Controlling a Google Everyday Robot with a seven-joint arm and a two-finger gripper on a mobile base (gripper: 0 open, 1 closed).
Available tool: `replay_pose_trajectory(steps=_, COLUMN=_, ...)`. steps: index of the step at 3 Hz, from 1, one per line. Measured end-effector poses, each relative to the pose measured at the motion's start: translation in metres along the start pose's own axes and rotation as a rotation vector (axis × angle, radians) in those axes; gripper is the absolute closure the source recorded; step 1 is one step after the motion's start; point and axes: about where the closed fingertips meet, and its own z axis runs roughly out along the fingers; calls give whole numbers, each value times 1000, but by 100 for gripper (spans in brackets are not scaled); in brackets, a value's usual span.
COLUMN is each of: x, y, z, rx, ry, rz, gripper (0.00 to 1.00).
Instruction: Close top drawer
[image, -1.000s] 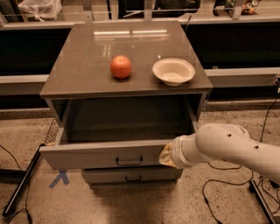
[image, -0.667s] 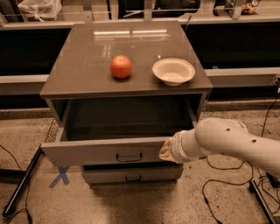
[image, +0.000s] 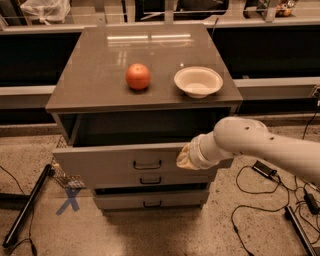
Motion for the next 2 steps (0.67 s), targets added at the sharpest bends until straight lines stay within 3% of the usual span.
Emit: replay_pose_trajectory(steps=2, x=-5, y=-49, z=25, rx=-21, ry=-1, rz=-28, gripper=100)
